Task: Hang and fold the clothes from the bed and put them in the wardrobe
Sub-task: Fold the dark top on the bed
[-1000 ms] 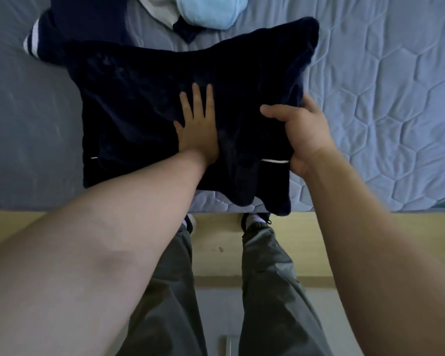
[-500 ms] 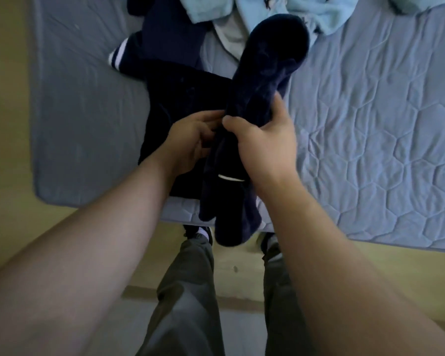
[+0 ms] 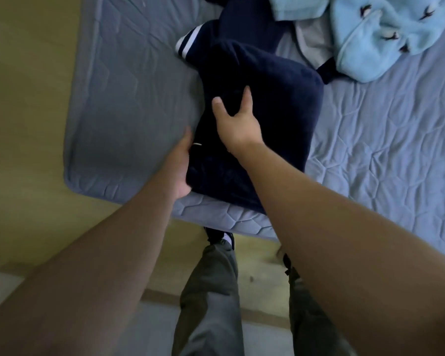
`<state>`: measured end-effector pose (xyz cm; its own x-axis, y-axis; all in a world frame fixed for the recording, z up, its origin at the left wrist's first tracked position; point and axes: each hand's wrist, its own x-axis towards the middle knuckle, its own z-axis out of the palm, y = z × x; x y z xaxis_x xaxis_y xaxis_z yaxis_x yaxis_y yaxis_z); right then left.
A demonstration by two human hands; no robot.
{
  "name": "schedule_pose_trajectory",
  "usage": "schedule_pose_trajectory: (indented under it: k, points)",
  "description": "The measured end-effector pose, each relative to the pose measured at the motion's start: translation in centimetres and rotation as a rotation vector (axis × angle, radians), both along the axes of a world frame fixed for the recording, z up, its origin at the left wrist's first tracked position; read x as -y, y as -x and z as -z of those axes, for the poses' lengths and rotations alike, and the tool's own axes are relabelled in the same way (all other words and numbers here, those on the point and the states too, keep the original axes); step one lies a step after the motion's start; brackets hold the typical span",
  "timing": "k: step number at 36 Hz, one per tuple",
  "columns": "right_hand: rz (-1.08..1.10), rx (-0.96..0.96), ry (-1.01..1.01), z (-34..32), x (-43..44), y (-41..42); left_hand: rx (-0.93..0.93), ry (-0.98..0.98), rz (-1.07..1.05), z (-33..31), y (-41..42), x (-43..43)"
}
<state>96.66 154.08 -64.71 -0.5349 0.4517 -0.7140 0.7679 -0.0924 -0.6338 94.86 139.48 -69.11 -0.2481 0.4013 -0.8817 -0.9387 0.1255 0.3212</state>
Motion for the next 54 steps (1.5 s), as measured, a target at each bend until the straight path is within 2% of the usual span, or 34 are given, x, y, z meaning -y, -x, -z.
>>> schedule_pose_trajectory:
  k: [4,9,12,14,16,19,25,27,30,32,35,38,40,42,46,49,54]
  points:
    - [-0.030,-0.023,-0.210,-0.1,-1.0,-0.5,-0.120,0.043,0.179,-0.2,0.1,0.4]
    - [0.019,-0.070,-0.661,-0.4,-2.5,-2.3,-0.448,0.343,0.508,0.3,-1.1,0.1]
    - [0.075,0.025,-0.867,0.2,-3.5,-3.2,-0.579,0.482,0.653,0.3,-0.4,-1.2]
    - [0.143,0.075,-0.907,0.6,-4.3,-3.5,-0.678,0.523,0.600,-0.5,0.8,-3.0]
    - [0.167,0.111,-0.912,0.9,-5.2,-3.8,-0.781,0.446,0.427,-1.5,2.3,-5.7]
    - [0.177,0.132,-0.848,1.4,-6.3,-3.8,-0.866,0.365,0.254,-2.5,3.9,-10.3]
    - [0.349,0.126,-0.498,3.4,-8.3,-4.1,-0.834,0.565,0.283,0.1,4.6,-15.0]
    - [0.317,0.157,-0.473,4.0,-9.0,-4.7,-0.802,0.586,0.337,1.5,4.3,-15.3]
    - [0.154,0.227,-0.489,4.9,-9.3,-5.8,-0.763,0.623,0.377,3.3,4.6,-15.0]
    - [0.066,0.253,-0.486,5.8,-9.0,-6.1,-0.792,0.711,0.400,4.3,5.0,-14.7]
    - [0.044,0.252,-0.453,6.8,-8.9,-5.6,-0.912,0.887,0.342,5.0,5.3,-14.7]
    - [0.164,0.166,-0.323,7.2,-9.6,-5.8,-0.812,1.074,0.402,4.5,5.2,-14.6]
    - [0.320,0.050,-0.204,7.4,-10.1,-7.1,-0.649,1.021,0.469,4.1,5.1,-14.1]
    - [0.404,0.029,-0.091,7.4,-10.7,-9.1,-0.548,0.899,0.473,3.0,4.6,-13.2]
    - [0.274,0.168,0.117,6.6,-10.7,-13.4,-0.530,0.743,0.616,2.3,2.9,-9.8]
    - [0.223,0.213,0.167,5.8,-9.8,-15.2,-0.522,0.680,0.702,1.5,2.1,-8.0]
    - [0.247,0.137,0.186,2.1,-8.9,-15.1,-0.247,0.518,0.546,-3.2,1.7,-7.0]
